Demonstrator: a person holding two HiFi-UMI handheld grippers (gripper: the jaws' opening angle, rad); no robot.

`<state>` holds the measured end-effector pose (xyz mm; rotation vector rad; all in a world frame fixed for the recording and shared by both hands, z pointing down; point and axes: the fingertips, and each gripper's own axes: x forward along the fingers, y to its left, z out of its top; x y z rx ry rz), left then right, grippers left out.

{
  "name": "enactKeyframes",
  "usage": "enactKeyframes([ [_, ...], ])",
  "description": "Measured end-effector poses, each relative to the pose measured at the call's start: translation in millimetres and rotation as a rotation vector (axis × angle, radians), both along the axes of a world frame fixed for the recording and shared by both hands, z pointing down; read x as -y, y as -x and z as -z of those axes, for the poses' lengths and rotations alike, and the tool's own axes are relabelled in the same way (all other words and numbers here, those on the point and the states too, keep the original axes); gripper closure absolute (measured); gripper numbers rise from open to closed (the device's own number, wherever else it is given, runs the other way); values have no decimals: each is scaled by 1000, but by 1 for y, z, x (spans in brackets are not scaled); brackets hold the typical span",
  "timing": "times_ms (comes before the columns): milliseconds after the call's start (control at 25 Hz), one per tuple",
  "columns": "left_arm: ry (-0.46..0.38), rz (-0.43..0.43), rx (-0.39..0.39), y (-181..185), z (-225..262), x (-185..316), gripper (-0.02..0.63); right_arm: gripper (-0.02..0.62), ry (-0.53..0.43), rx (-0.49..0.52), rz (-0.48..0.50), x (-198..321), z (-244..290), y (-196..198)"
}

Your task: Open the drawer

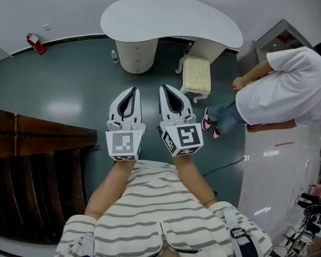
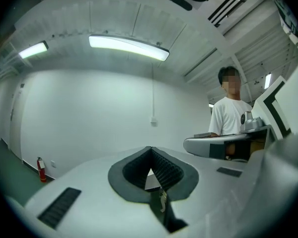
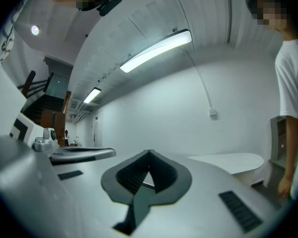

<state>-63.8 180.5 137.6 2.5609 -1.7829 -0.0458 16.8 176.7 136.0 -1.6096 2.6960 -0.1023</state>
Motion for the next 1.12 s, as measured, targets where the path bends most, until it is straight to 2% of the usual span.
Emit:
enactKeyframes([
  [320, 12, -65, -2, 30, 1, 107, 603, 591, 20, -1, -56, 104, 2, 32],
  [680, 51, -140, 0, 44, -13, 189, 603, 591, 48, -6, -120, 184, -12, 52],
  [880, 56, -139, -14, 40, -22, 215, 603, 591, 49, -22, -124, 211, -18, 47],
  [1120, 80, -95, -37, 20, -36, 243, 603, 591, 63, -16, -115, 241, -35, 18],
])
